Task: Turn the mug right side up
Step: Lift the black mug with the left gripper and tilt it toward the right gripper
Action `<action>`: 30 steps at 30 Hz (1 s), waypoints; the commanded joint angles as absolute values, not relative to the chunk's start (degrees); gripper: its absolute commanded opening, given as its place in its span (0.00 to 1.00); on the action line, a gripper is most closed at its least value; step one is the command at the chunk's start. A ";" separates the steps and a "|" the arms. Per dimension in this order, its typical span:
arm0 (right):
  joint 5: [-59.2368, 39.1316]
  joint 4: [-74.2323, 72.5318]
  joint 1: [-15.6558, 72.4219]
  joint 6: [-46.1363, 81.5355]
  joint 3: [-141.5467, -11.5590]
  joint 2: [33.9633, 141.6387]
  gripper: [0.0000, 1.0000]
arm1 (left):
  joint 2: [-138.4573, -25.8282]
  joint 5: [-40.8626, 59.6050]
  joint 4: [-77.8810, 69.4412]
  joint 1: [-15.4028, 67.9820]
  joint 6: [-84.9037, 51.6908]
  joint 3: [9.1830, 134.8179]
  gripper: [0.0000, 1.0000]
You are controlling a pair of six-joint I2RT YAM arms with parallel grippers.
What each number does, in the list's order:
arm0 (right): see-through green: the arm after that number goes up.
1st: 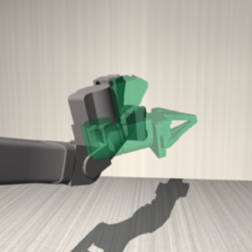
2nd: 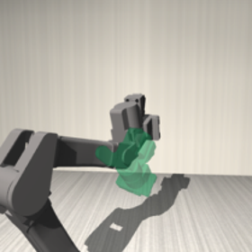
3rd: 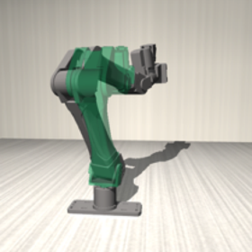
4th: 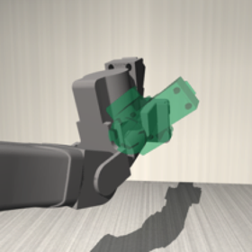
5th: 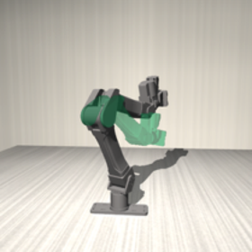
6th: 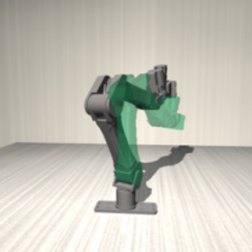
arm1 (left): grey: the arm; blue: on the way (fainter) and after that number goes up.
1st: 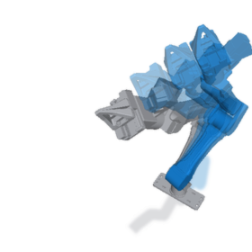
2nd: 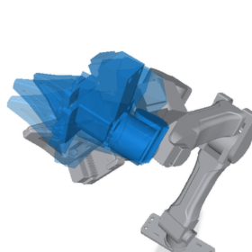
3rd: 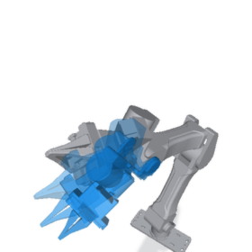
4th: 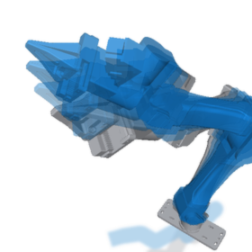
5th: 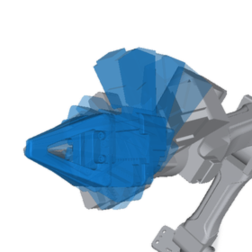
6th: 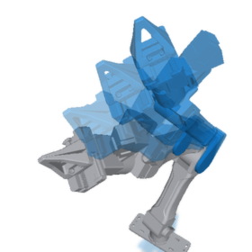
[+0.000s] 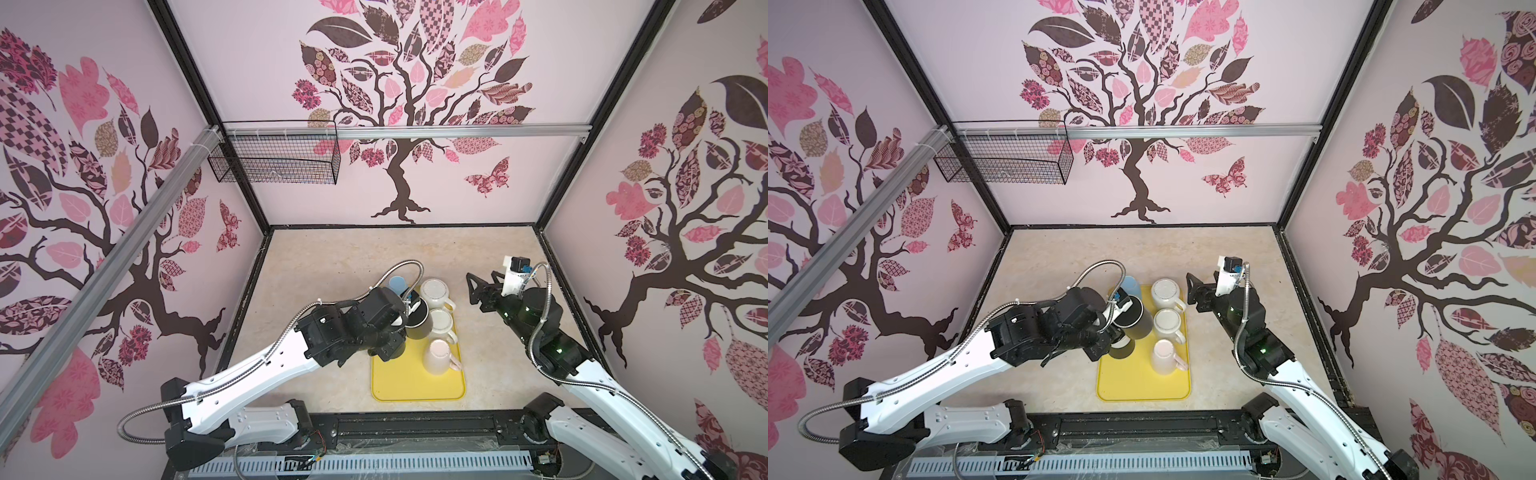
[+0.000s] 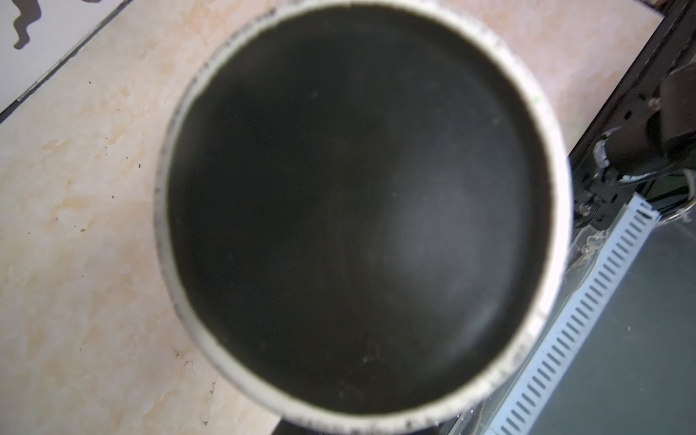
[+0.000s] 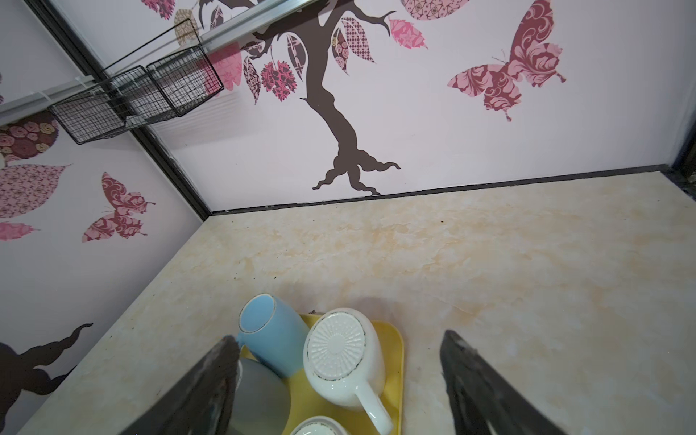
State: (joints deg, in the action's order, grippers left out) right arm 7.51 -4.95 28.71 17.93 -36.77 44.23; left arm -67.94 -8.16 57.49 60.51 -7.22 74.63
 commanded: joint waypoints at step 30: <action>-35.25 -35.62 28.84 59.87 -36.35 47.90 0.60 | -61.41 31.56 -8.81 36.74 -43.99 60.21 0.00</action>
